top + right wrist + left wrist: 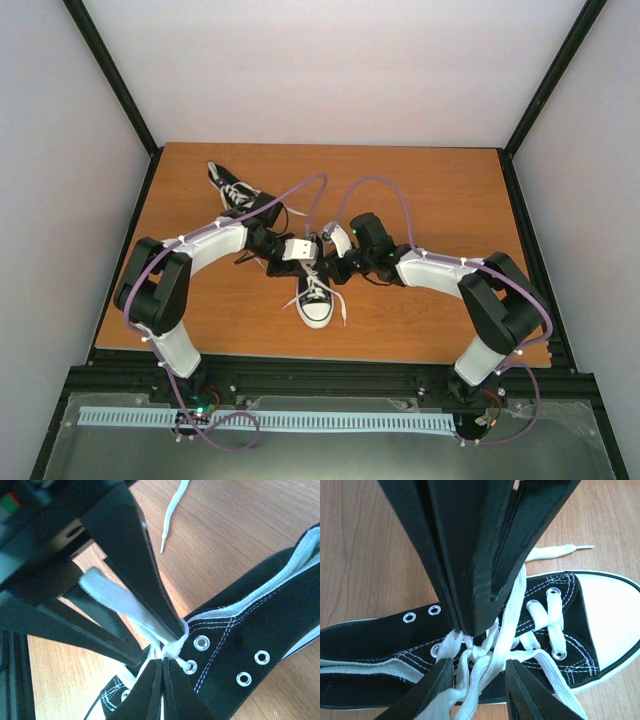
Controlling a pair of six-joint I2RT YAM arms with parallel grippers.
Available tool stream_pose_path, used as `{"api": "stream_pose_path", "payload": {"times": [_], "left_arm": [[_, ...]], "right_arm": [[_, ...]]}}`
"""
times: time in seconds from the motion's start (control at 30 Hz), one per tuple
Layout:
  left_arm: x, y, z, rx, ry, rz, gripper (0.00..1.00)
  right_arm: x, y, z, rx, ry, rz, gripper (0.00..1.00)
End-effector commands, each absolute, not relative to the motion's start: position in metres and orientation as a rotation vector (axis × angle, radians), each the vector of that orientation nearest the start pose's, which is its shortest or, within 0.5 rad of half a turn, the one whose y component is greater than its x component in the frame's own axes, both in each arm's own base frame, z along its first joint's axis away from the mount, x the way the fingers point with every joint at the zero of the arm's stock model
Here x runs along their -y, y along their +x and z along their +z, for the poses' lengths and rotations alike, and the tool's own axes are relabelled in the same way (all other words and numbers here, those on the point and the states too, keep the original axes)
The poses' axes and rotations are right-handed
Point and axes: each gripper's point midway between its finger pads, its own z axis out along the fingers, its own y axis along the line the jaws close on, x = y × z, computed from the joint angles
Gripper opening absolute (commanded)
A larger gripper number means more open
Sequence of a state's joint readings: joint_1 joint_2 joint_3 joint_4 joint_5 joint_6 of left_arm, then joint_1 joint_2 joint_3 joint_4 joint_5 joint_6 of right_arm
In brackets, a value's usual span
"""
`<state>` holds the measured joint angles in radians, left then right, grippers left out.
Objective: Tie the shoes
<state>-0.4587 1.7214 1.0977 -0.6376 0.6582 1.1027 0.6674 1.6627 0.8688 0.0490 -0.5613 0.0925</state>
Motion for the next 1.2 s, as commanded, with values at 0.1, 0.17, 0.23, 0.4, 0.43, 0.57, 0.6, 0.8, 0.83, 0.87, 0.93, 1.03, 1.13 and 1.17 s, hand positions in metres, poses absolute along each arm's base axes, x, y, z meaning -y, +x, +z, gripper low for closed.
{"api": "stream_pose_path", "payload": {"times": [0.1, 0.17, 0.23, 0.4, 0.43, 0.57, 0.6, 0.8, 0.83, 0.87, 0.93, 1.03, 1.13, 1.17], "left_arm": [[0.259, 0.276, 0.085, 2.357, -2.544, 1.008, 0.34], [0.258, 0.276, 0.083, 2.342, -2.554, 0.999, 0.35], [0.258, 0.275, 0.080, 2.317, -2.583, 0.974, 0.36], [0.258, 0.276, 0.075, 2.245, -2.677, 0.906, 0.38], [0.258, 0.277, 0.075, 2.233, -2.697, 0.890, 0.38], [0.258, 0.277, 0.070, 2.158, -2.787, 0.836, 0.40], [0.258, 0.278, 0.070, 2.147, -2.808, 0.822, 0.40], [0.261, 0.289, 0.068, 2.164, -2.868, 0.758, 0.41], [0.262, 0.290, 0.069, 2.165, -2.870, 0.757, 0.42], [0.263, 0.290, 0.069, 2.168, -2.873, 0.761, 0.42], [0.264, 0.290, 0.070, 2.166, -2.878, 0.766, 0.42], [0.265, 0.289, 0.071, 2.166, -2.874, 0.793, 0.38], [0.267, 0.289, 0.072, 2.182, -2.849, 0.818, 0.30], [0.267, 0.289, 0.072, 2.190, -2.838, 0.825, 0.27]], "right_arm": [[-0.327, 0.263, 0.109, -2.159, -0.985, 1.051, 0.03], [-0.328, 0.262, 0.109, -2.156, -0.991, 1.062, 0.03], [-0.329, 0.261, 0.109, -2.153, -1.000, 1.073, 0.03], [-0.330, 0.259, 0.101, -2.174, -1.016, 1.077, 0.03], [-0.330, 0.259, 0.100, -2.176, -1.017, 1.079, 0.03], [-0.329, 0.261, 0.094, -2.189, -1.016, 1.065, 0.03], [-0.329, 0.261, 0.093, -2.192, -1.016, 1.057, 0.03], [-0.330, 0.265, 0.085, -2.207, -1.021, 1.041, 0.03], [-0.331, 0.265, 0.085, -2.203, -1.023, 1.045, 0.03], [-0.332, 0.265, 0.085, -2.201, -1.025, 1.049, 0.03], [-0.333, 0.266, 0.087, -2.192, -1.030, 1.051, 0.03], [-0.333, 0.266, 0.088, -2.185, -1.038, 1.054, 0.03], [-0.333, 0.265, 0.091, -2.174, -1.044, 1.057, 0.03], [-0.333, 0.265, 0.091, -2.172, -1.045, 1.055, 0.03]]}}
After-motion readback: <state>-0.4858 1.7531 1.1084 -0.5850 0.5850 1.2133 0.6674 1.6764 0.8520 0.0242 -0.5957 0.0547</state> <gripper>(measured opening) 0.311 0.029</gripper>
